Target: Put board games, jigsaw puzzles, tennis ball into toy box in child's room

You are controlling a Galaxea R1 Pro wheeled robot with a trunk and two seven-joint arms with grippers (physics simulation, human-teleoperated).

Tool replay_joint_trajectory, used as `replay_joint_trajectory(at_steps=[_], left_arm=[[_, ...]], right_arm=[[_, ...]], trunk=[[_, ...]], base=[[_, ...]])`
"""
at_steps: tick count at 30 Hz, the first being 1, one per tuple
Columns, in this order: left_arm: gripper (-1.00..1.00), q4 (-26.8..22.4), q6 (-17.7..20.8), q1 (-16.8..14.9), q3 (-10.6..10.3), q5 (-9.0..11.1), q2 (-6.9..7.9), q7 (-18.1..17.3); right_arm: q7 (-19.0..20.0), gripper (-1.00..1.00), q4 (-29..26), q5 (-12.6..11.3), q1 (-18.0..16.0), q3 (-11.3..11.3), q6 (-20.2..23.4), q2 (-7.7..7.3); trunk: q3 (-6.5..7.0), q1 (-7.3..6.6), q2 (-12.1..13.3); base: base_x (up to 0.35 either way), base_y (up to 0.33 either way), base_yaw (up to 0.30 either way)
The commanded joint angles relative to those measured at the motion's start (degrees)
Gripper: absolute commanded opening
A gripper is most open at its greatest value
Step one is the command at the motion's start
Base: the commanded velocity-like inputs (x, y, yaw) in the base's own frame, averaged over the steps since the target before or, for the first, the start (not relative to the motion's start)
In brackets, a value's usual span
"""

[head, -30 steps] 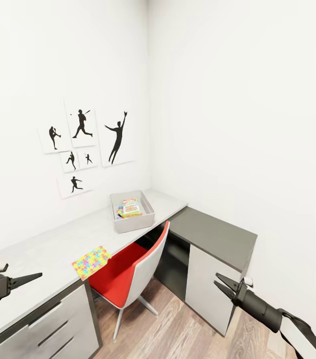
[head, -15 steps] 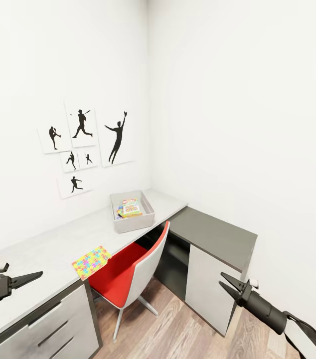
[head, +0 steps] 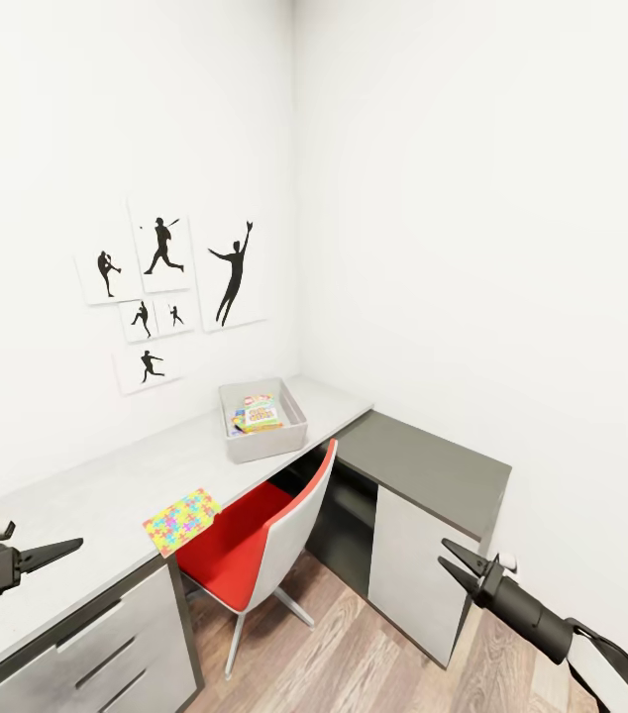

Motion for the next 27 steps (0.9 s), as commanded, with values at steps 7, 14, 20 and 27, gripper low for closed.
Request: replay_joint_trajectory(at_steps=[7,14,20,27], left_arm=[[1.0,0.0,0.6,0.0,0.0,0.0,-0.12,-0.2],[1.0,0.0,0.7,0.0,0.0,0.0,-0.15,-0.2],[1.0,0.0,0.7,0.0,0.0,0.0,-0.16,-0.2],[1.0,0.0,0.7,0.0,0.0,0.1,-0.16,-0.2]], right_arm=[[0.0,1.0,0.0,-0.5,0.0,0.2,0.4,-0.04],[-0.1,1.0,0.0,-0.5,0.0,0.2,0.4,0.01],[0.0,1.0,0.0,-0.4,0.0,0.2,0.5,0.02],[0.0,1.0,0.0,-0.4,0.0,0.2,0.5,0.08]], trunk=[[-0.02,0.02,0.0],[-0.02,0.02,0.0],[-0.02,0.02,0.0],[-0.02,0.02,0.0]], base=[[0.0,0.0,0.041],[0.0,-0.035,0.21],[0.0,-0.068,0.094],[0.0,-0.012,0.016]])
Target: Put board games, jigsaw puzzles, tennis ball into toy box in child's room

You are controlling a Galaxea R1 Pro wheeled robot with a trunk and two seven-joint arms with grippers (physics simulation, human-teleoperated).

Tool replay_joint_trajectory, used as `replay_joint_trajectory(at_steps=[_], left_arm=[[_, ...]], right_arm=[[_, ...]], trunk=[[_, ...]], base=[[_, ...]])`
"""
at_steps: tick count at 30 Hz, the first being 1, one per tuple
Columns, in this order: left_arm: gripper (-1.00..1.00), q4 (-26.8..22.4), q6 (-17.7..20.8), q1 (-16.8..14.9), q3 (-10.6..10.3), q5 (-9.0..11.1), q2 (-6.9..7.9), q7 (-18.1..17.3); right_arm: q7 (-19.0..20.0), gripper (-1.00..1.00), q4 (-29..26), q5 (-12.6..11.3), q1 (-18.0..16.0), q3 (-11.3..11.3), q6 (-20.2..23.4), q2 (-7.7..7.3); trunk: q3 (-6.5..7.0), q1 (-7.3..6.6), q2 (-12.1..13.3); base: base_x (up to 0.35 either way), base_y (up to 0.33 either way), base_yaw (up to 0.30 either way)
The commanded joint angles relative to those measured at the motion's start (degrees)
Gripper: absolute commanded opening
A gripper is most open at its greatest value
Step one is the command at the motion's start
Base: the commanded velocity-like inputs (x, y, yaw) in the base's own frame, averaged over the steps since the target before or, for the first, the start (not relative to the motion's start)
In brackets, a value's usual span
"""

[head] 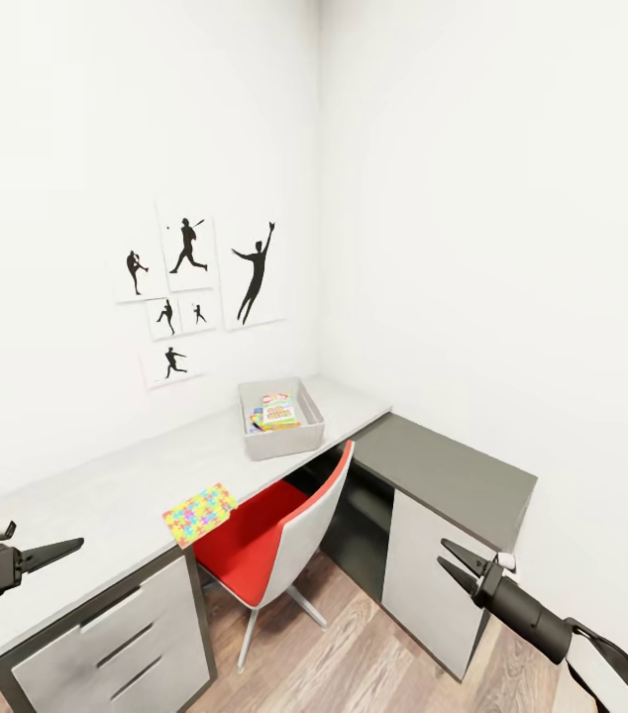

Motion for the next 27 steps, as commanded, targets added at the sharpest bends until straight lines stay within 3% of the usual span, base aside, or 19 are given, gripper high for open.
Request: replay_joint_trajectory(at_steps=[1,15,27], left_arm=[[1.0,0.0,0.6,0.0,0.0,-0.1,0.0,-0.2],[1.0,0.0,0.6,0.0,0.0,-0.1,0.0,-0.2],[1.0,0.0,0.6,0.0,0.0,-0.1,0.0,-0.2]], right_arm=[[0.0,1.0,0.0,-0.6,0.0,0.2,0.4,-0.06],[0.0,1.0,0.0,-0.5,0.0,0.2,0.4,-0.04],[0.0,1.0,-0.1,-0.5,0.0,0.2,0.4,-0.03]], trunk=[[-0.02,0.02,0.0],[-0.02,0.02,0.0],[-0.02,0.02,0.0]], base=[[0.0,-0.005,0.006],[0.0,-0.001,0.004],[0.0,-0.155,0.216]])
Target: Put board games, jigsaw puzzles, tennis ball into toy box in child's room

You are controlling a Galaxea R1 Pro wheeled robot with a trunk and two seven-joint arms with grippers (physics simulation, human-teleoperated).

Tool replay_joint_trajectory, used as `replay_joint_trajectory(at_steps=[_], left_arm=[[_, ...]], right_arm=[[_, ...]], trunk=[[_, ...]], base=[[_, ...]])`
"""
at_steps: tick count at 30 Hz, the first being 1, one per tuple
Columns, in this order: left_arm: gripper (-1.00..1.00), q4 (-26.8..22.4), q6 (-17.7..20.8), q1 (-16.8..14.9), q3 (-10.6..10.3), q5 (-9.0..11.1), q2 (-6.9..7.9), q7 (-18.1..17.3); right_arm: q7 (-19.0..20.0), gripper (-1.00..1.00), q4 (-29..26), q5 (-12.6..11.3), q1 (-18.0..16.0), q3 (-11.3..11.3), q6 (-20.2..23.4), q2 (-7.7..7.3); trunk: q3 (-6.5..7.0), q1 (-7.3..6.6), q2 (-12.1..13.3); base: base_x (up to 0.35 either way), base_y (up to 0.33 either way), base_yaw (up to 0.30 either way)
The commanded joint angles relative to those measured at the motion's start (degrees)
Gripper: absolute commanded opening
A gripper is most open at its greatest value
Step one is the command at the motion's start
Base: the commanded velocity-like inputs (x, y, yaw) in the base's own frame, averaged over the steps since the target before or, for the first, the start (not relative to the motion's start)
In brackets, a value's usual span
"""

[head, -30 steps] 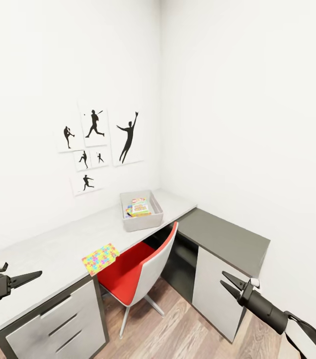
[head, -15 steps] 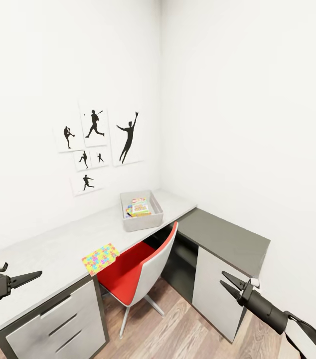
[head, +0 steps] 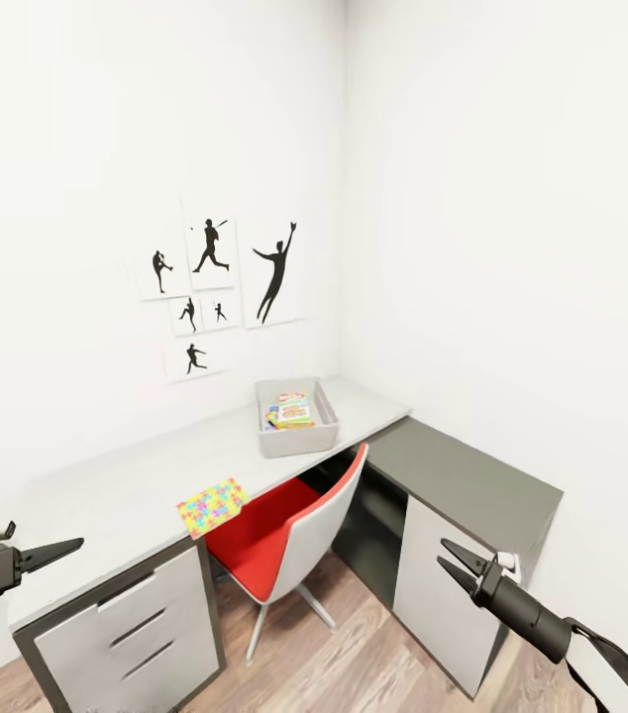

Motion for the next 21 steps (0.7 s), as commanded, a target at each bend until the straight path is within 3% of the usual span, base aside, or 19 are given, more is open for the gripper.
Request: replay_joint_trajectory(at_steps=[1,6,21], left_arm=[[1.0,0.0,0.6,0.0,0.0,-0.1,-0.01,-0.3],[1.0,0.0,0.7,0.0,0.0,-0.2,-0.01,-0.3],[1.0,0.1,0.7,-0.1,0.1,-0.2,-0.61,-0.3]], right_arm=[[0.0,1.0,0.0,-0.6,0.0,0.2,0.4,-0.07],[0.0,1.0,0.0,-0.6,0.0,0.2,0.4,-0.07],[0.2,1.0,0.0,-0.6,0.0,0.3,0.5,-0.15]], trunk=[[-0.02,0.02,0.0],[-0.02,0.02,0.0],[-0.02,0.02,0.0]], base=[[0.0,-0.275,0.273],[0.045,-0.192,0.279],[0.074,-0.07,0.284]])
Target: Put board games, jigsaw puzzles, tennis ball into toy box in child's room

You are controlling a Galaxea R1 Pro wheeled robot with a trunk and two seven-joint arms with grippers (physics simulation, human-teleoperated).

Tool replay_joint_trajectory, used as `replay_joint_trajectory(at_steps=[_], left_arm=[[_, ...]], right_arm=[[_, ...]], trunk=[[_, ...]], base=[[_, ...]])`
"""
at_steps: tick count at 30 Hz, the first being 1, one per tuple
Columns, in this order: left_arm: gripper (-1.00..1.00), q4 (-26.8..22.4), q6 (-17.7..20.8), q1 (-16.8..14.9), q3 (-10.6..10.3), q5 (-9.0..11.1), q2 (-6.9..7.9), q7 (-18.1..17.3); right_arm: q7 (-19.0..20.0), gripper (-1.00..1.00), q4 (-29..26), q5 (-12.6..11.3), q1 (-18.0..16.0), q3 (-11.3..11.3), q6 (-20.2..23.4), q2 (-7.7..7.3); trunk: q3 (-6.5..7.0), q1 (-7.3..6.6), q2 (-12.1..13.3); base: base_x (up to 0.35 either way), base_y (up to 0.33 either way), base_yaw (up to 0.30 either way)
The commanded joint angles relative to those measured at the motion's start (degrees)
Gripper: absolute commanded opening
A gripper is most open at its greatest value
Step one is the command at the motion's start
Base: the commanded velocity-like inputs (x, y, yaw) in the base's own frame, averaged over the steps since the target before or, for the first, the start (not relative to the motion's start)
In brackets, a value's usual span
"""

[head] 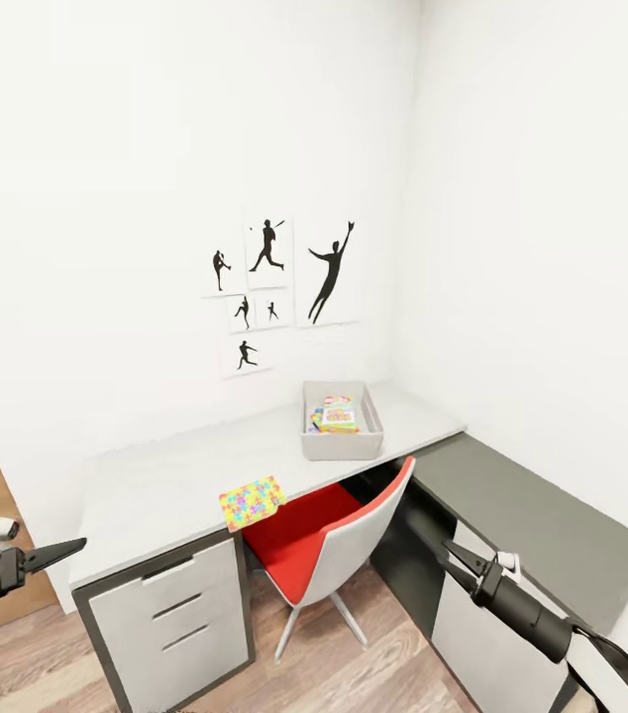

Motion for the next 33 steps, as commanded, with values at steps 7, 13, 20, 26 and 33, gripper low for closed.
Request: replay_joint_trajectory(at_steps=[7,13,20,26,33], left_arm=[[1.0,0.0,0.6,0.0,0.0,-0.1,-0.03,-0.3],[1.0,0.0,0.6,0.0,0.0,-0.1,-0.03,-0.3],[1.0,0.0,0.7,0.0,0.0,-0.1,-0.05,-0.3],[1.0,0.0,0.7,0.0,0.1,-0.1,-0.1,-0.3],[1.0,0.0,1.1,0.0,0.1,-0.1,-0.13,-0.3]], right_arm=[[0.1,1.0,0.0,-0.6,0.0,0.2,0.4,-0.08],[0.1,1.0,0.0,-0.6,0.0,0.2,0.4,-0.1],[0.3,1.0,0.0,-0.6,0.0,0.2,0.5,-0.23],[0.5,1.0,0.0,-0.6,0.0,0.2,0.5,-0.25],[0.5,1.0,0.0,-0.6,0.0,0.2,0.4,-0.23]], trunk=[[-0.02,0.02,0.0],[-0.02,0.02,0.0],[-0.02,0.02,0.0],[-0.02,0.02,0.0],[-0.02,0.02,0.0]], base=[[0.008,-0.196,0.285],[0.001,-0.18,0.285],[0.001,-0.042,0.169],[0.052,-0.007,0.031],[0.032,-0.001,0.006]])
